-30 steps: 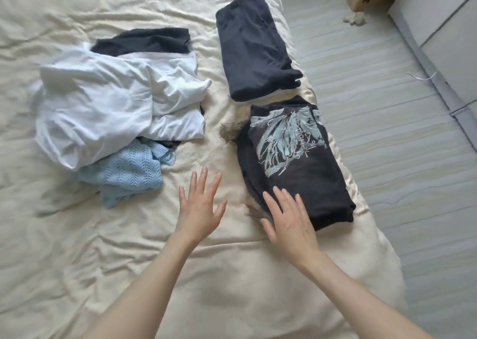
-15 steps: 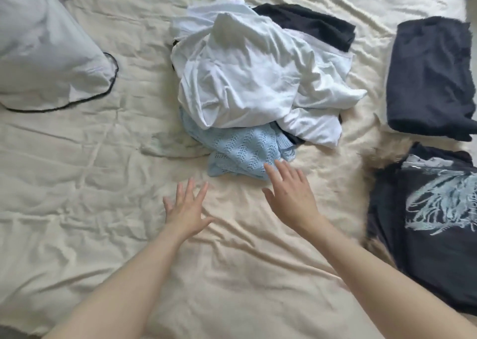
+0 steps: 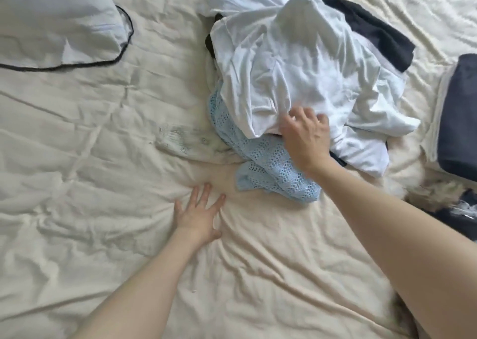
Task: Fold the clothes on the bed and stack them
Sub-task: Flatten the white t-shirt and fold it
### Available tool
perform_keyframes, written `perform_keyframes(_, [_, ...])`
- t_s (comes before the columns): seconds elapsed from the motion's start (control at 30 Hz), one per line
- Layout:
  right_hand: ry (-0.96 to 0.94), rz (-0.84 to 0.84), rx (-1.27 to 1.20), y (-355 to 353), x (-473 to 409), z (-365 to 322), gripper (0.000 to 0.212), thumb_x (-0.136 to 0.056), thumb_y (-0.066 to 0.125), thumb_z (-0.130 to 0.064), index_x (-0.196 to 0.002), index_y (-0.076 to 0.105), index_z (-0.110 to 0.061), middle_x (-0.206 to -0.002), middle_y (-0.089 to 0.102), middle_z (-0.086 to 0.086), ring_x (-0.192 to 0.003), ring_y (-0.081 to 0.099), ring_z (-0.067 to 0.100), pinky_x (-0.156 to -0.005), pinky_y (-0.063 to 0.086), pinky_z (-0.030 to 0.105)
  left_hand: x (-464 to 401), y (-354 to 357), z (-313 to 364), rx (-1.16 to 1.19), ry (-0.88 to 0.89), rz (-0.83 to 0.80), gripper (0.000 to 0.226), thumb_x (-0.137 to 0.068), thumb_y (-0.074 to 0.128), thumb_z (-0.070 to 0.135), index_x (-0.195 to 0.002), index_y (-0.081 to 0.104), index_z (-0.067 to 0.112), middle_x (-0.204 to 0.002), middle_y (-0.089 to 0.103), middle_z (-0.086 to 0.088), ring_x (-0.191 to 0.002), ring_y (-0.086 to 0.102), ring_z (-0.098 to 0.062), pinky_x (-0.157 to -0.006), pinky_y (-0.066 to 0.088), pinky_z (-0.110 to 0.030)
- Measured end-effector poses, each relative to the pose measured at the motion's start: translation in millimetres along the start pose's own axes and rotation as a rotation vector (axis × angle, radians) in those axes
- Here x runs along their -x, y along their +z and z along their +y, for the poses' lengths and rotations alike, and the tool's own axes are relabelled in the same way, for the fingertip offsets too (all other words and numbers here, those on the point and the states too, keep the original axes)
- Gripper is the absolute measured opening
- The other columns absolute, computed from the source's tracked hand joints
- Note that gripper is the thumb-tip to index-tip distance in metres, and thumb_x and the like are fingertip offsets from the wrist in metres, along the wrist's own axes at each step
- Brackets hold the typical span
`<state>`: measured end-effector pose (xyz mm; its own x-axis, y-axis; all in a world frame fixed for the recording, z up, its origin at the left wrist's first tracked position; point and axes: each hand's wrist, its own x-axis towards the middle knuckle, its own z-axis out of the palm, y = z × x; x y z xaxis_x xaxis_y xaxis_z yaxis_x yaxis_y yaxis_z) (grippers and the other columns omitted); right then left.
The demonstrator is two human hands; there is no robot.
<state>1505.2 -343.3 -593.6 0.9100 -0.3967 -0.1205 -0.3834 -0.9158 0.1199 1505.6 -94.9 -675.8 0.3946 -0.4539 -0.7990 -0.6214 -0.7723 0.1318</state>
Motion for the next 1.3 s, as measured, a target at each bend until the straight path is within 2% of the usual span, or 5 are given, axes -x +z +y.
perform_keyframes(0.47, [-0.187, -0.050, 0.107, -18, -17, -54, 0.030, -0.090, 0.052, -0.013, -0.119, 0.058, -0.009, -0.125, 0.048, 0.008, -0.120, 0.039, 0.027, -0.104, 0.028, 0.048, 3, -9, -15, 0.058, 0.081, -0.061, 0.094, -0.084, 0.061, 0.031, -0.148, -0.006, 0.043, -0.155, -0.027, 0.006, -0.144, -0.020, -0.018, -0.114, 0.004, -0.055])
perform_keyframes(0.73, [0.086, 0.054, -0.729, -34, 17, -60, 0.017, -0.096, 0.047, -0.008, -0.100, 0.061, 0.001, -0.080, 0.050, -0.002, -0.083, 0.052, 0.025, -0.083, 0.034, 0.031, -5, -14, -23, 0.155, 0.115, -0.086, 0.082, -0.086, 0.061, 0.046, -0.149, 0.008, 0.042, -0.159, -0.017, 0.004, -0.146, -0.011, -0.021, -0.113, 0.009, -0.056])
perform_keyframes(0.87, [0.224, -0.081, -0.970, -61, 67, -44, 0.014, -0.094, 0.052, -0.009, -0.103, 0.063, -0.005, -0.085, 0.059, -0.002, -0.095, 0.061, 0.024, -0.081, 0.043, 0.030, 28, -49, -21, 0.701, 0.094, 0.046, 0.045, -0.095, 0.056, 0.029, -0.136, 0.049, 0.015, -0.147, 0.042, -0.009, -0.133, 0.042, -0.021, -0.103, 0.033, -0.024])
perform_keyframes(1.03, [0.241, -0.225, -1.150, -107, 120, -31, 0.013, -0.092, 0.057, -0.007, -0.098, 0.067, -0.012, -0.087, 0.063, -0.002, -0.089, 0.064, 0.019, -0.069, 0.041, 0.012, 102, -120, 8, 1.657, 0.032, -0.014, 0.046, -0.088, 0.053, 0.052, -0.116, 0.058, 0.015, -0.108, 0.066, -0.004, -0.095, 0.065, -0.024, -0.081, 0.052, -0.040])
perform_keyframes(1.3, [0.186, 0.000, -1.226, -209, 175, -13, 0.007, -0.092, 0.056, -0.005, -0.093, 0.063, -0.005, -0.082, 0.059, -0.006, -0.082, 0.054, 0.008, -0.071, 0.039, 0.019, 221, -177, 75, 1.582, 0.191, 0.408, 0.018, -0.086, 0.062, -0.004, -0.104, 0.064, -0.002, -0.081, 0.064, -0.007, -0.071, 0.061, -0.016, -0.066, 0.055, -0.021])
